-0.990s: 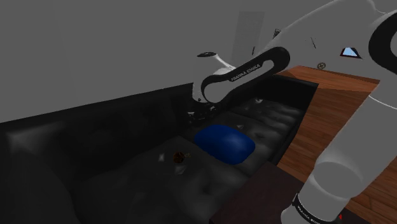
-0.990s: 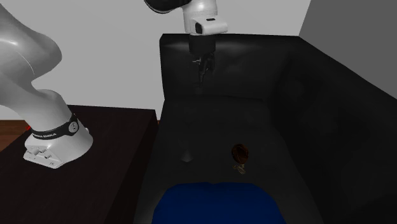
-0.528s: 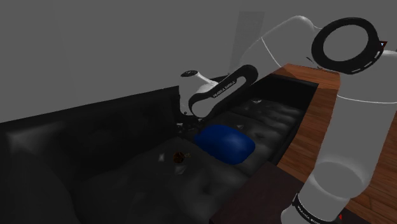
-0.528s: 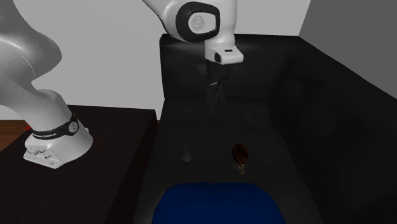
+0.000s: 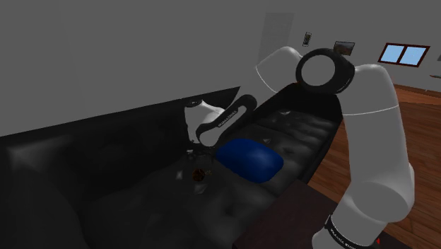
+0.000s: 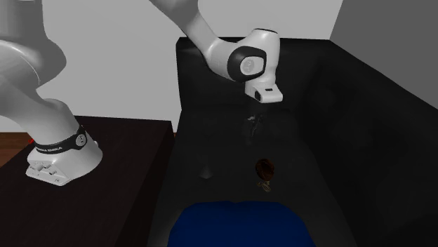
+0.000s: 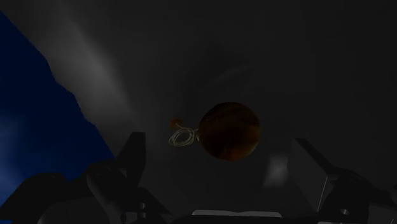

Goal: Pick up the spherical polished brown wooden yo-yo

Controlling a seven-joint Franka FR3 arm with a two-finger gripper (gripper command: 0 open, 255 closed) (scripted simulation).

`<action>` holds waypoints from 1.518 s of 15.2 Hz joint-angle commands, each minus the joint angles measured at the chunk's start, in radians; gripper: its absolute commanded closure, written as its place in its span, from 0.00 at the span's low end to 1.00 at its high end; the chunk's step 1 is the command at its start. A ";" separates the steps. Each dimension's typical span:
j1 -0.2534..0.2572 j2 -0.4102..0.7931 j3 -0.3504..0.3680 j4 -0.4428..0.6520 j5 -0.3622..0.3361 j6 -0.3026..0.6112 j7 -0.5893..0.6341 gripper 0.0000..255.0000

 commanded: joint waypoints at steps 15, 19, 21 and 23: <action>0.070 0.365 -0.085 0.310 -0.049 0.008 0.088 0.00; 0.070 0.366 -0.085 0.310 -0.049 0.008 0.088 1.00; 0.070 0.367 -0.086 0.311 -0.049 0.008 0.088 1.00; 0.071 0.368 -0.086 0.311 -0.050 0.010 0.089 1.00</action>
